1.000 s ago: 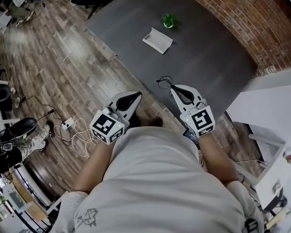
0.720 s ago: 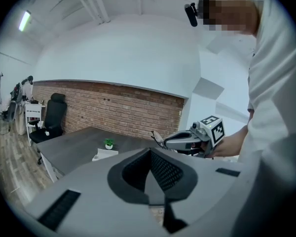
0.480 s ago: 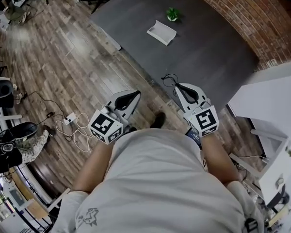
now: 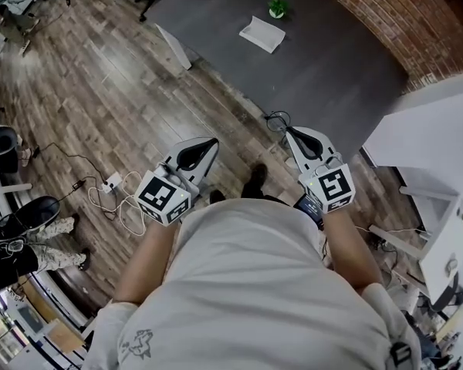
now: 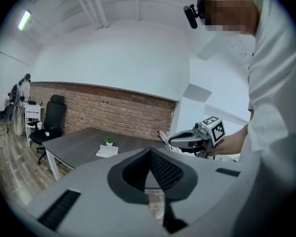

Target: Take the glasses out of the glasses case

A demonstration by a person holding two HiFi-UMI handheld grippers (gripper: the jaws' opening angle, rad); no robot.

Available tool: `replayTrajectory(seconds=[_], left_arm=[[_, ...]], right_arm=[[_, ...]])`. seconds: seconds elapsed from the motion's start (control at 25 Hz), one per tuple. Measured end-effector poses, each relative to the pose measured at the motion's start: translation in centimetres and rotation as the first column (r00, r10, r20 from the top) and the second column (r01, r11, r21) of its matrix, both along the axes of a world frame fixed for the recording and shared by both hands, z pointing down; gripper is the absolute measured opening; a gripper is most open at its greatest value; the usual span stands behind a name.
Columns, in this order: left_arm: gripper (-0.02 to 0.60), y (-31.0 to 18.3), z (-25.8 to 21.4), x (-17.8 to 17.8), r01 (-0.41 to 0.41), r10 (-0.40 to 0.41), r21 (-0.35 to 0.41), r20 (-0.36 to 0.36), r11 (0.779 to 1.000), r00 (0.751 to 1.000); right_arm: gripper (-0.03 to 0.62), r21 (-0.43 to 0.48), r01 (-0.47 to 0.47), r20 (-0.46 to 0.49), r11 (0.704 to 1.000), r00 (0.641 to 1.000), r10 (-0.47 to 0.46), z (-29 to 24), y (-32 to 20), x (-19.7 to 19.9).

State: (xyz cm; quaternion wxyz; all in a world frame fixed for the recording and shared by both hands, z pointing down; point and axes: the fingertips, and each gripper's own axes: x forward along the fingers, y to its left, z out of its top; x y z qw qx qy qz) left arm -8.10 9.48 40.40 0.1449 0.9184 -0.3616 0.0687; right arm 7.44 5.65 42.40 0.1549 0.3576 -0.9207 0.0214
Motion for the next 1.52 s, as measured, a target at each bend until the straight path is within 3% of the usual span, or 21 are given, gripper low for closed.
replayTrajectory(seconds=[0.8,1.52], left_arm=[[0.011,9.5,-1.0,-9.1,-0.022,0.023,0.039,-0.014,0.999,1.0],[0.011,10.4,-0.9,-10.3,-0.032,0.033,0.038,-0.038,0.999,0.999]], right_arm=[[0.014,0.006,-0.013,-0.005,1.0,1.0,0.013,-0.6,11.3,-8.1],[0.014,0.007,-0.022,0.003,1.0,1.0,0.022,-0.8,12.9,-9.9]])
